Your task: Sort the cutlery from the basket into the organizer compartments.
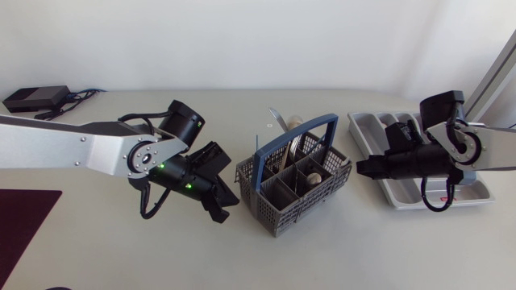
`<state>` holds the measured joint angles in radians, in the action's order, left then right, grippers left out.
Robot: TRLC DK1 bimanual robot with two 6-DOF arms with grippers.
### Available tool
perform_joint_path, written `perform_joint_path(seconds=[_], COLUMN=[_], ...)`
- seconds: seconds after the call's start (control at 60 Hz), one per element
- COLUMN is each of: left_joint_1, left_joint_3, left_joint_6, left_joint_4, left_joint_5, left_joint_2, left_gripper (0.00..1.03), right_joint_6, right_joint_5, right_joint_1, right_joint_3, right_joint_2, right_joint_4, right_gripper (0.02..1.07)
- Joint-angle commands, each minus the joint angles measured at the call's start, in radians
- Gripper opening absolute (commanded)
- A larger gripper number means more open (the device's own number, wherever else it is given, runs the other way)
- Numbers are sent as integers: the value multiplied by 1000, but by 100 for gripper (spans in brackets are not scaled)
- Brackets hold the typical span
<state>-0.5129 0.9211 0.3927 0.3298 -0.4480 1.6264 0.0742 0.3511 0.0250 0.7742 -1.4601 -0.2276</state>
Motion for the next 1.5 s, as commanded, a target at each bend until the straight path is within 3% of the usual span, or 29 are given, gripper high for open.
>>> perform_joint_path(seconds=[0.0,0.283,0.533,0.667,1.483], left_joint_1=[1,91,271,324,318], left_joint_3=[13,9,9,24,252], left_joint_6=[-14,-32,32,60,46], left_joint_4=[-23,-77,-77,-77,-64], left_joint_5=[-14,-24,-81,-101,-116], left_joint_2=[21,20,24,66,214], left_gripper=[4,4,4,4,4], right_joint_6=[-19,-2,-28,-48,-102], right_joint_5=[38,127,83,61,-46], right_joint_1=[-25,-171,-352,-385,-433], right_joint_3=[34,30,39,57,240], right_joint_2=[-29,-2,50,37,-146], right_joint_4=[20,1,-38,-35,17], right_gripper=[11,11,11,11,11])
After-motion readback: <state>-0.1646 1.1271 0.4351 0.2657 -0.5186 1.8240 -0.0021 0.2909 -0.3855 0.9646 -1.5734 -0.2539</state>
